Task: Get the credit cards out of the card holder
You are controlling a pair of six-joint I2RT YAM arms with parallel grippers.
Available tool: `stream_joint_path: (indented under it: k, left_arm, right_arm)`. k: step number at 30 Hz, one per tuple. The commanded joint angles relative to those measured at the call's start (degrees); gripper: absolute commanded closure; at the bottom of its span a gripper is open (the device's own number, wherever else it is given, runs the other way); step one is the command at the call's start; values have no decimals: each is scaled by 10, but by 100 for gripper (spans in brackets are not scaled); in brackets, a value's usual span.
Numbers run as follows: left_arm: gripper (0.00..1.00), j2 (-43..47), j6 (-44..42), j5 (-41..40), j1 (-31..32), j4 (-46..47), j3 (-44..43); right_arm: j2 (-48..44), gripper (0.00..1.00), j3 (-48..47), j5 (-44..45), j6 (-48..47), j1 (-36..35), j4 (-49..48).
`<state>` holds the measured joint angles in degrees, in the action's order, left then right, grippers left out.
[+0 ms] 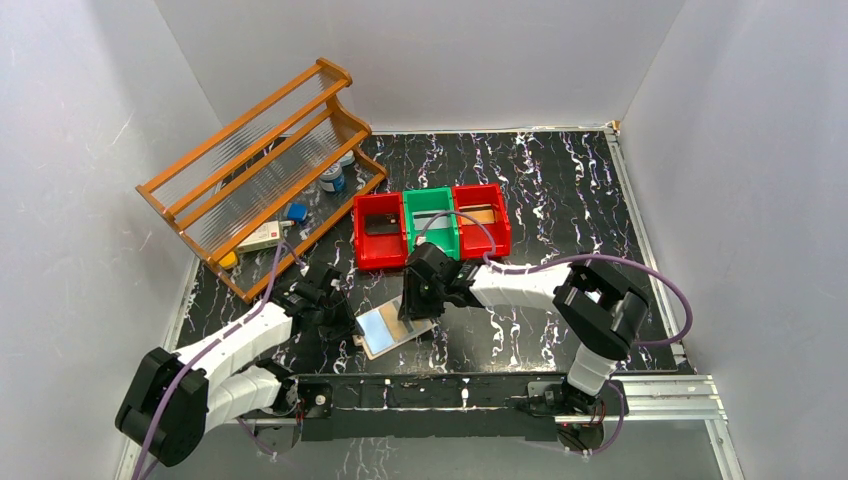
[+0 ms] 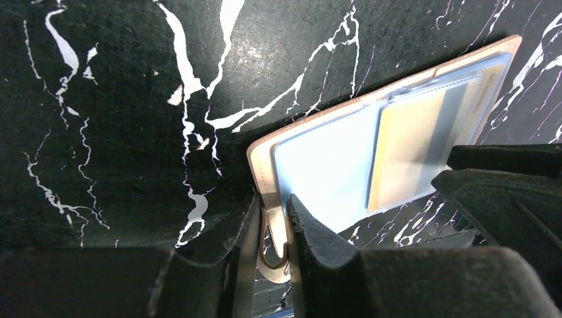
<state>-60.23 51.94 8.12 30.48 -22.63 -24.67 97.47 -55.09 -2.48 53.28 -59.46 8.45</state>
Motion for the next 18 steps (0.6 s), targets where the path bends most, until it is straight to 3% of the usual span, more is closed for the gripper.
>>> stream_joint_path:
  k: [1, 8, 18]
  left_arm:
    - [82, -24, -14, 11, 2, 25, 12]
    - [89, -44, -50, 18, 2, 26, -11]
    - [95, -69, -76, 31, 1, 29, -34]
  right_arm:
    - [-22, 60, 15, -39, 30, -1, -66]
    - [-58, 68, 16, -4, 23, -1, -33]
    - [-80, 69, 45, -42, 34, 0, -98]
